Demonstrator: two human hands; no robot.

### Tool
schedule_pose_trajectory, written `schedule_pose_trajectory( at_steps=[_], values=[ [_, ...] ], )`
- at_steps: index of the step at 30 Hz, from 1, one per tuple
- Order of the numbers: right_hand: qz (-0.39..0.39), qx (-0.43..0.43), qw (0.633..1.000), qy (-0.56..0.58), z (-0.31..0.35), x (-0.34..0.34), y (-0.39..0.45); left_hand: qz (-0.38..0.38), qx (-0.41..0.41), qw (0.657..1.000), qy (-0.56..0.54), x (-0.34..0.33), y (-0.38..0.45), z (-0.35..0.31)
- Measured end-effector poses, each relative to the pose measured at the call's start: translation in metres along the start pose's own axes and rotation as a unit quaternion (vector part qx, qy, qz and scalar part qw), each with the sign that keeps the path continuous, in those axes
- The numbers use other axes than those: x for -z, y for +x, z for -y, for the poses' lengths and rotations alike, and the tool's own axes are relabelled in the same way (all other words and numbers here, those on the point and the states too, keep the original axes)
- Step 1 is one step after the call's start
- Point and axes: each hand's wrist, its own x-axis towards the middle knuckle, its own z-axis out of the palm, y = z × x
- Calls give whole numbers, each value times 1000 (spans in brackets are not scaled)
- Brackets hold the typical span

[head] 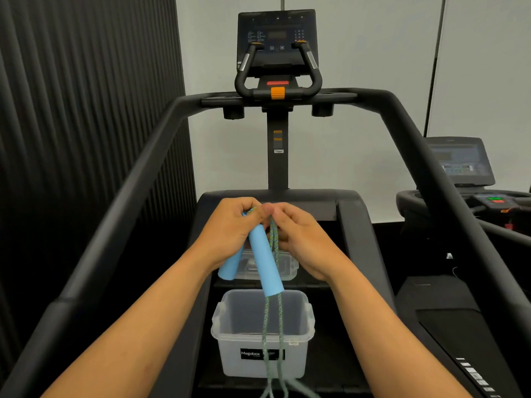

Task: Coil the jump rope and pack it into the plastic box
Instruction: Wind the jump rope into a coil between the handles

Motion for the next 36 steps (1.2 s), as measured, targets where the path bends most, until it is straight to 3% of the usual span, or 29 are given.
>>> schedule_pose_trajectory(
  at_steps=[4,8,13,23,26,31,33,36],
  values=[
    [-4,0,999,-47,3,1,-1,-14,0,998,54,3,4,1],
    [-74,27,985,-150,2,7,4,-7,8,998,55,4,2,5],
    [-112,46,979,-167,0,10,10,28,33,998,52,5,-3,12],
    [-86,41,967,-236,5,19,7,46,44,997,33,15,-15,18],
    [-101,48,958,-266,6,18,8,17,47,999,17,12,-15,17],
    [-171,120,929,-304,5,4,3,-115,57,991,-27,8,-3,16],
    [-144,94,946,-275,9,-5,-1,-131,54,990,-19,6,1,16],
    [-60,-27,978,-198,10,-17,-2,-116,56,991,-26,1,3,15]
  ],
)
